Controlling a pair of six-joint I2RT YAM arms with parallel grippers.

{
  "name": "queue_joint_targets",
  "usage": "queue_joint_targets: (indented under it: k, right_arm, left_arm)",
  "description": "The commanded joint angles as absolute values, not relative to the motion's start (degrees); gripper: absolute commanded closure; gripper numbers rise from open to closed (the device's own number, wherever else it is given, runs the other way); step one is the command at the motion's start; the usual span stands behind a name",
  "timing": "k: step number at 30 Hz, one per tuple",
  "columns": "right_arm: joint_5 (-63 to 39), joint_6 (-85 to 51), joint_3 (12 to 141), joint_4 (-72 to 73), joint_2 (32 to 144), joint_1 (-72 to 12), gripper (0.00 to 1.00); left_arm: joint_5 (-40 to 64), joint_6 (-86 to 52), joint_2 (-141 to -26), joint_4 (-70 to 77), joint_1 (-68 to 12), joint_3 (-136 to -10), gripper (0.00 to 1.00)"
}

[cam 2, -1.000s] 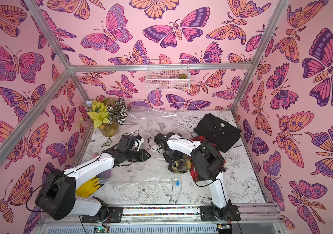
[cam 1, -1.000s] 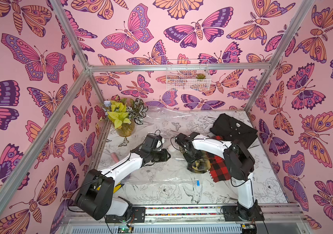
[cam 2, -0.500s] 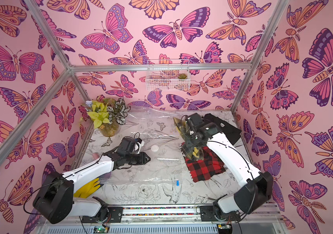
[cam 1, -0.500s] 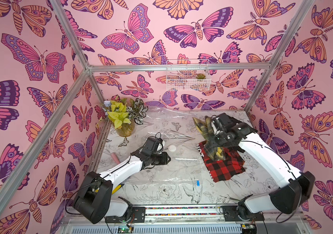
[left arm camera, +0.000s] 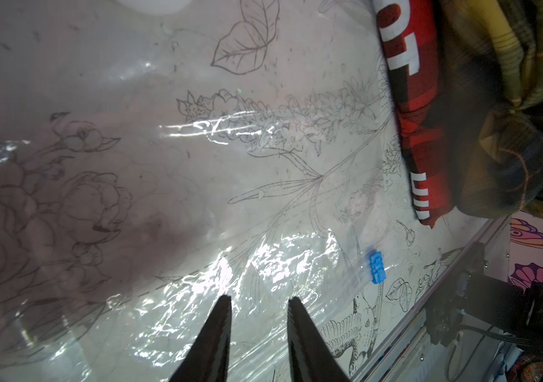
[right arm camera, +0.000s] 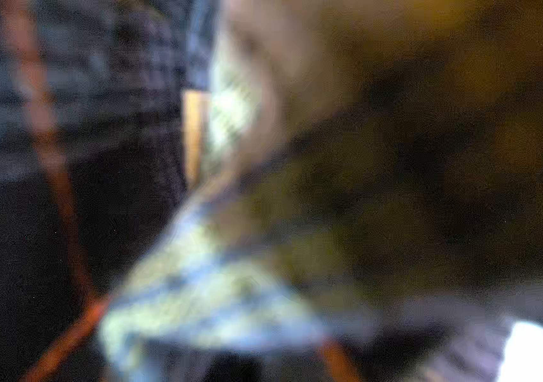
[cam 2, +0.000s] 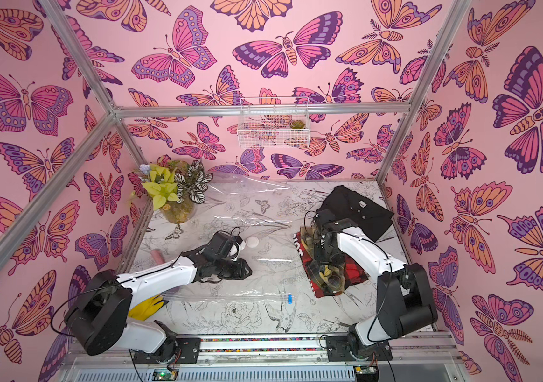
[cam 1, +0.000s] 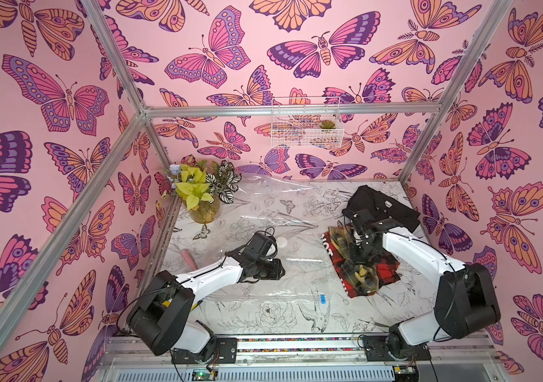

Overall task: Place the folded shirt into the vacuum bag
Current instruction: Adjust the vacuum bag at the center of the board.

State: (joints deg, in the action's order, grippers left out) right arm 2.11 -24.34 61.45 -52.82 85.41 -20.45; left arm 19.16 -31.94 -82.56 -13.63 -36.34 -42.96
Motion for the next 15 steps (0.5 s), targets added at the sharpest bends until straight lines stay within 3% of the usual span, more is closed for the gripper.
queue_joint_targets:
  k: [1, 7, 12, 15]
  right_arm:
    - [5.3, -26.6, 68.3, -54.4, 82.6, -26.5, 1.0]
    - [2.6, -35.4, 73.4, -49.9, 87.5, -42.6, 1.0]
    - [-9.9, -41.1, 71.6, -35.9, 96.3, -45.4, 1.0]
    - [-11.2, -39.3, 71.5, -35.1, 101.9, -44.3, 1.0]
  left_arm:
    - [16.8, -30.8, -80.0, -17.0, -35.5, -40.8, 0.67]
    - [15.5, -31.2, -76.9, -19.9, -31.1, -39.0, 0.67]
    - [13.7, -33.0, -74.7, -20.6, -28.2, -36.9, 0.68]
    - [14.0, -33.0, -74.9, -20.9, -28.2, -36.7, 0.68]
